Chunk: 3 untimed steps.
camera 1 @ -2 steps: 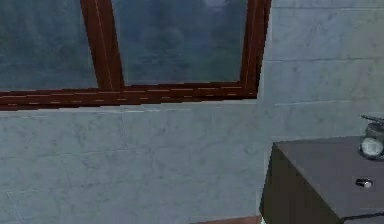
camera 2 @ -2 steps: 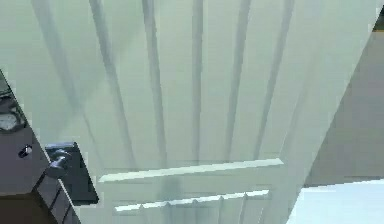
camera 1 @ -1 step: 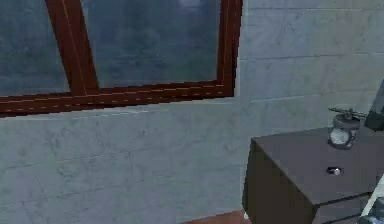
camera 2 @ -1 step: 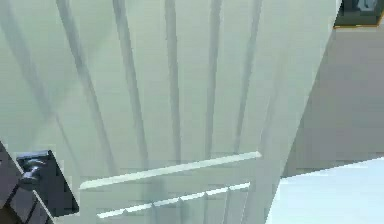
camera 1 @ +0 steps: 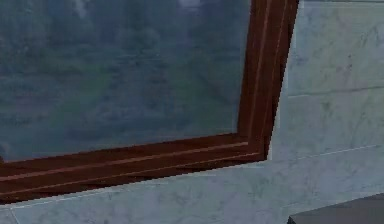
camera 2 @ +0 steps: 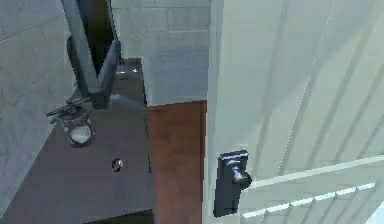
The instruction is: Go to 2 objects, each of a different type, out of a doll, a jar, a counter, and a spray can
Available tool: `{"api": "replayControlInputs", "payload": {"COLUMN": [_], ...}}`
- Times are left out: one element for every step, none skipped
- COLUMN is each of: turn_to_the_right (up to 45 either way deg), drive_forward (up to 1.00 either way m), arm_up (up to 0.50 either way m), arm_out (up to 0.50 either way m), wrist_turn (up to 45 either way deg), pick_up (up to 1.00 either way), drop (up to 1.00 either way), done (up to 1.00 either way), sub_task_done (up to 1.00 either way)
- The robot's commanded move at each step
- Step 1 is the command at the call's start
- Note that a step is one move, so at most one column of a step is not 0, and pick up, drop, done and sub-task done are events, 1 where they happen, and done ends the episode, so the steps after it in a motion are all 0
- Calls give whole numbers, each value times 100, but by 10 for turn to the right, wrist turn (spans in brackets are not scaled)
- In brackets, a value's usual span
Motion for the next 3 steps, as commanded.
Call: {"api": "replayControlInputs", "payload": {"turn_to_the_right": [450,120,0], "drive_forward": [0,0,0], "arm_up": [0,0,0], "arm_out": [0,0,0], "wrist_turn": [0,0,0], "pick_up": [0,0,0], "drop": [0,0,0], "done": [0,0,0], "sub_task_done": [0,0,100]}}
